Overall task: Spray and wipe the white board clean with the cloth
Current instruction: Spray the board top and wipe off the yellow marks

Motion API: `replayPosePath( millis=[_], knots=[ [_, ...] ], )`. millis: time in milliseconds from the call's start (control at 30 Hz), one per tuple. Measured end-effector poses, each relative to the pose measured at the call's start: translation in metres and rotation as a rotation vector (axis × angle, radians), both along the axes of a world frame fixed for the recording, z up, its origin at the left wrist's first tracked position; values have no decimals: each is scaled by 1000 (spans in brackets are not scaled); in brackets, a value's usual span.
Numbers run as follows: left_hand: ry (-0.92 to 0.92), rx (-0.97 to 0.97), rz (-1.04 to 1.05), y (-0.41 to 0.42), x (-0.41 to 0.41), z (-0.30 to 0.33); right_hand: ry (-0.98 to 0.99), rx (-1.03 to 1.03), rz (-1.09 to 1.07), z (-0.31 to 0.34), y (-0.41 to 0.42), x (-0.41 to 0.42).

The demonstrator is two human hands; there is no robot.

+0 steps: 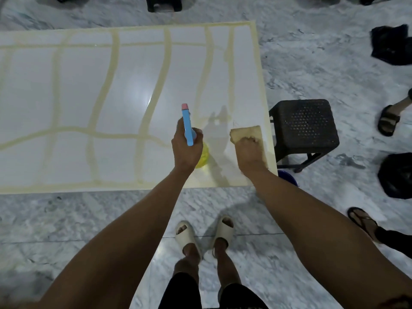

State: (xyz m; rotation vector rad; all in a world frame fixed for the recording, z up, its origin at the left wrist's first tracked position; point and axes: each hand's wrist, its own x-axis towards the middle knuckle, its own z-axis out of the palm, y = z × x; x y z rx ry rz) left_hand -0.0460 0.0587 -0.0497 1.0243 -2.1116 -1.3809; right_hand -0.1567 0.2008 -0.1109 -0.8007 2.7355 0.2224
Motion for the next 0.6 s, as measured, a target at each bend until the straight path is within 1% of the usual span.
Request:
replayPosePath(
  millis=[67,133,200,233,267,300,367,400,433,533,600],
  knots=[
    [54,-50,-54,0,-2,4,-92,-133,-85,16,2,-15],
    [81,-75,-99,-7,-2,2,-123,-299,-263,32,1,-31],
    [105,-44,-115,-14,-1,4,-176,-480,-436,50,-2,-46],
    [105,-18,-115,-18,-1,8,-240,-595,-518,59,-6,-52],
    [106,16,-114,-24,-2,14,-334,-739,-610,70,-10,-57],
    [117,50,-102,-29,-3,21,-471,-902,-718,78,-15,-61],
    [185,111,-40,-42,-5,34,-873,-1200,-903,96,-25,-62],
    [223,127,-2,-46,-7,42,-1055,-1289,-947,103,-28,-62],
    [265,141,32,-50,-8,53,-1180,-1337,-967,109,-32,-59],
    [397,270,25,-64,-18,89,-1298,-1433,-942,121,-53,-52],
    [404,348,-60,-79,-23,107,-1344,-1554,-930,127,-71,-50]
  ],
)
